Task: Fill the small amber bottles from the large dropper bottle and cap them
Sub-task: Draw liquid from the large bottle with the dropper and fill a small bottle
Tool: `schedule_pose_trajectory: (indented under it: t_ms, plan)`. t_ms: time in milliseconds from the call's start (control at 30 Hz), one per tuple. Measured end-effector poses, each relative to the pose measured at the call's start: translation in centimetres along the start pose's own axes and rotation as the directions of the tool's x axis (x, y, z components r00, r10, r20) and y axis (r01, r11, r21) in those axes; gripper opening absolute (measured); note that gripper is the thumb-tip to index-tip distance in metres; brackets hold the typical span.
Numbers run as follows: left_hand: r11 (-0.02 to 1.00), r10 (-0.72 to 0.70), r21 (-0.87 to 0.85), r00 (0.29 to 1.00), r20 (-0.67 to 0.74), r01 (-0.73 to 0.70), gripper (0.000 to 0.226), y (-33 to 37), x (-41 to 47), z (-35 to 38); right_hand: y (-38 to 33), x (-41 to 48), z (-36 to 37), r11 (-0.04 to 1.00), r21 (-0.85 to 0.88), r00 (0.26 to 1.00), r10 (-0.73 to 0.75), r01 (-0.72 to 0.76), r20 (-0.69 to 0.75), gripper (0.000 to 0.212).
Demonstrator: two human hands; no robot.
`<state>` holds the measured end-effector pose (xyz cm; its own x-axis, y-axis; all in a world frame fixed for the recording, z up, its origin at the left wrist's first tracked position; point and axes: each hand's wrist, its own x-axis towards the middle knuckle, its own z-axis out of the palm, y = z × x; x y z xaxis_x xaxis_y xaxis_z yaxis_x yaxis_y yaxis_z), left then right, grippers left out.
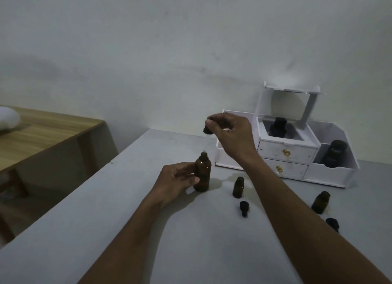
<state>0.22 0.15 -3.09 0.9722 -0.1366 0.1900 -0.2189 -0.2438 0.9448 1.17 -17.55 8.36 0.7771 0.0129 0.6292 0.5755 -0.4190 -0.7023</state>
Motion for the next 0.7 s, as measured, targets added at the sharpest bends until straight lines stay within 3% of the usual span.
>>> schedule_pose_trajectory:
  t_ms: [100, 200, 333, 467, 567, 700]
  plan:
    - [0.999, 0.001, -0.054, 1.000, -0.023, -0.002, 0.051, 0.3, -0.4, 0.0, -1.6, 1.1, -1.6, 0.999, 0.029, 0.998, -0.027, 0.029, -0.050, 0.011]
    - [0.997, -0.002, -0.074, 0.983, -0.183, -0.012, 0.053, 1.1, -1.1, 0.0, -2.8, 1.6, -3.8, 0.993, 0.105, 0.994, -0.033, 0.044, -0.105, 0.004]
    - [0.993, 0.058, -0.083, 0.950, -0.307, -0.088, 0.031, 3.3, -3.2, 1.2, -2.8, 0.8, -6.9, 0.982, 0.185, 0.988, -0.011, 0.039, -0.151, 0.006]
    - [0.992, 0.005, -0.126, 0.992, -0.125, -0.021, 0.025, 5.0, -4.3, 4.2, -0.9, -0.8, -8.8, 0.988, 0.153, 0.992, 0.014, 0.006, -0.129, 0.012]
    - [0.994, -0.078, -0.073, 0.997, 0.024, 0.080, 0.035, 4.6, -4.1, 7.3, 0.7, -2.0, -9.4, 0.995, 0.100, 0.995, 0.023, -0.014, -0.095, 0.011]
    - [0.994, -0.112, 0.008, 0.992, 0.050, 0.112, 0.054, 3.0, -3.3, 10.2, 2.8, -2.9, -9.7, 0.995, 0.090, 0.994, 0.056, -0.047, -0.098, 0.009]
